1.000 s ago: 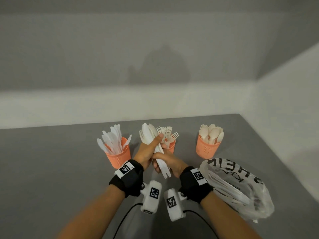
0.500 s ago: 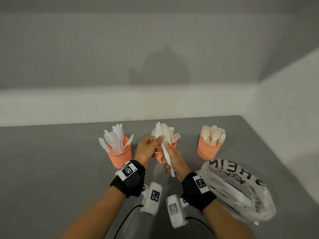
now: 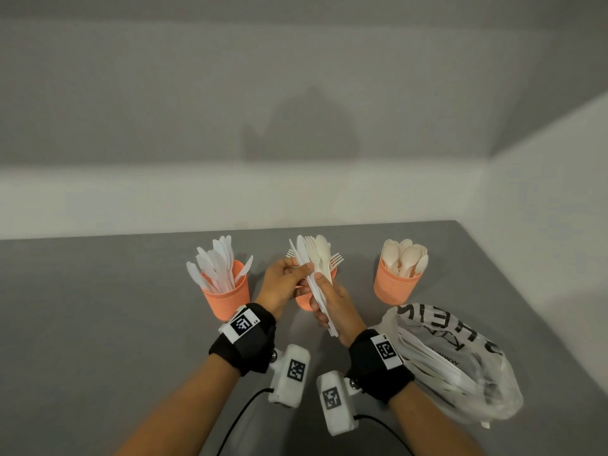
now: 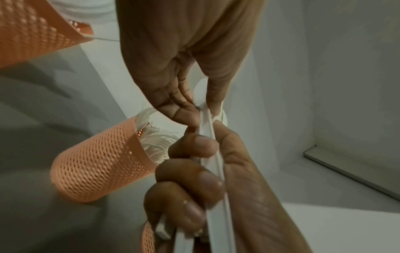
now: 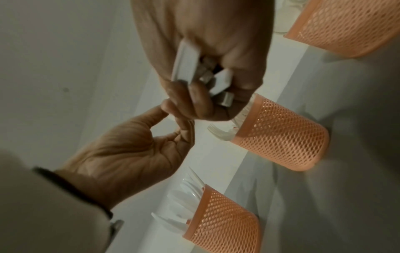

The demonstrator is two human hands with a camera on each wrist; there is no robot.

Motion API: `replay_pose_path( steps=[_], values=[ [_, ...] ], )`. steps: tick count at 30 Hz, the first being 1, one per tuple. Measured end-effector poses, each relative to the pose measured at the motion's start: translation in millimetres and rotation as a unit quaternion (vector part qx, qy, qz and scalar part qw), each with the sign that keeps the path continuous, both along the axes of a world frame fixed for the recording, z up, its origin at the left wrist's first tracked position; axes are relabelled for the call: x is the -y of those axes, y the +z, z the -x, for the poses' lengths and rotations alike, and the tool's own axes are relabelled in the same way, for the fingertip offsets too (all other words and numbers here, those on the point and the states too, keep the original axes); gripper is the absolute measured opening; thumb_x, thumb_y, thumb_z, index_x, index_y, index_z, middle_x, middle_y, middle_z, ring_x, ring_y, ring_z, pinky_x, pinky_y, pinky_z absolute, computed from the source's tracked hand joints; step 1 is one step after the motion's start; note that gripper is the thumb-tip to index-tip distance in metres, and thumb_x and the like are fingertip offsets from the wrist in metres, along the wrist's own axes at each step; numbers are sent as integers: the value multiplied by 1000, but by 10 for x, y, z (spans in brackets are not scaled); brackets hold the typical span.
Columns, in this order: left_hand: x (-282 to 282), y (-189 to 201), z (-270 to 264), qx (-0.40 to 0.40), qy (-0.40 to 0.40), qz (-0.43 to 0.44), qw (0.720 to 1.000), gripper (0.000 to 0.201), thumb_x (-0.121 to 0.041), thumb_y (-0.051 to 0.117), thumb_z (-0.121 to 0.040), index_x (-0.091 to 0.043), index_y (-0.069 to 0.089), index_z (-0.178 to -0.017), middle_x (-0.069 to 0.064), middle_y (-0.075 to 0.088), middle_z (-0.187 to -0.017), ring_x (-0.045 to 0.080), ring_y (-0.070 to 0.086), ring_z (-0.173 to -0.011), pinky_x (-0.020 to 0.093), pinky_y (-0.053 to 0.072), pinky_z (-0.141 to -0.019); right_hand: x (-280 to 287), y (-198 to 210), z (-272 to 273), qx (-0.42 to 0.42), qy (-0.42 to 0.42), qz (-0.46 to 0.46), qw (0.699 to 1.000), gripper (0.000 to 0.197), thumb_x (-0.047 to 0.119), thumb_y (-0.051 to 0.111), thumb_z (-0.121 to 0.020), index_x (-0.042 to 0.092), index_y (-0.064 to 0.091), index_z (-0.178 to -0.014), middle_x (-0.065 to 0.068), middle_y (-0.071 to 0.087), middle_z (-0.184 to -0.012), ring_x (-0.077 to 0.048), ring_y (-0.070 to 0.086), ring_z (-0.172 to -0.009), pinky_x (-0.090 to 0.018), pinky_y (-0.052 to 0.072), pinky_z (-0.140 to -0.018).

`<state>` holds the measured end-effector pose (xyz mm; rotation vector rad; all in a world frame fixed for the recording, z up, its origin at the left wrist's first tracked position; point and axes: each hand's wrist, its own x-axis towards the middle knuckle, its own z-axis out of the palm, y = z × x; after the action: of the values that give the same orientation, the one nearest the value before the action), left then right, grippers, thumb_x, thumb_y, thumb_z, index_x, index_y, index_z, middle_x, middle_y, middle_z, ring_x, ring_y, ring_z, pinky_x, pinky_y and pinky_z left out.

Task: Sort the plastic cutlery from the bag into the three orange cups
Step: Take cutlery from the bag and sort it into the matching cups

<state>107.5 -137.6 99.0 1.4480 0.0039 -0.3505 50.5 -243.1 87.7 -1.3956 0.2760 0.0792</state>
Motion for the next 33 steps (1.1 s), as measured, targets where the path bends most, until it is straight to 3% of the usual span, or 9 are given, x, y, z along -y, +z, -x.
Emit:
replay_pose_path(
  steps=[5,9,13,16,19,24,27,30,33],
  values=[
    [-13,31,8,16,2,-38,999,11,-9,57,-91,0,57,-97,6,58,-68,2,55,-43,15,48,-48,-64,-18,4,5,-9,-1,1000,35,38,37,-99,13,57,-86,-3,47,-55,-5,34,-33,-16,27,-34],
    [-66,36,15,15,-3,-34,999,13,-15,58,-91,-2,59,-93,2,56,-62,2,52,-43,13,46,-48,-79,2,-5,-10,4,2,1000,35,40,36,-99,15,57,-87,-4,47,-55,-5,34,-32,-15,27,-33],
    [-131,31,-8,-20,-17,33,999,21,-19,56,-92,1,59,-98,8,58,-72,4,56,-49,14,52,-54,-17,50,-7,-33,45,-24,998,39,41,32,-100,12,52,-84,-1,47,-50,-5,31,-31,-16,25,-34],
    [-128,48,-15,-40,-32,54,997,14,-11,59,-89,1,61,-97,10,61,-78,5,61,-55,15,56,-60,36,72,9,-49,63,-23,997,40,42,31,-100,12,49,-79,3,48,-46,-5,32,-31,-16,27,-33],
    [-127,75,-21,-64,-34,59,996,3,-6,60,-88,-4,63,-88,8,62,-74,5,61,-52,15,55,-56,53,80,38,-57,71,-21,996,39,41,33,-99,12,49,-79,2,49,-46,-6,36,-32,-16,30,-34],
    [-118,107,-30,-69,-33,34,996,4,-9,57,-90,-6,60,-89,6,66,-74,5,64,-55,17,57,-59,64,18,47,-40,52,15,998,42,42,34,-99,8,57,-90,0,60,-54,-10,53,-41,-19,41,-41],
    [-176,212,4,-32,-11,27,999,5,-6,53,-92,-4,57,-90,7,66,-75,6,66,-55,18,57,-57,75,-26,36,-26,27,1,999,43,38,36,-99,3,59,-105,-5,65,-65,-13,62,-49,-23,50,-47],
    [-375,343,-74,69,97,-7,993,9,1,52,-91,-7,51,-87,11,61,-78,4,64,-49,16,54,-51,103,-48,41,-23,8,-26,999,28,35,40,-99,13,56,-98,-7,63,-71,-13,63,-51,-27,53,-50],
    [-687,478,-218,254,208,-135,935,35,0,56,-89,-10,42,-120,11,57,-82,10,63,-58,19,52,-58,125,-51,50,-20,7,-15,1000,21,32,43,-98,14,53,-101,-3,51,-63,-8,49,-40,-24,47,-43]
  ],
)
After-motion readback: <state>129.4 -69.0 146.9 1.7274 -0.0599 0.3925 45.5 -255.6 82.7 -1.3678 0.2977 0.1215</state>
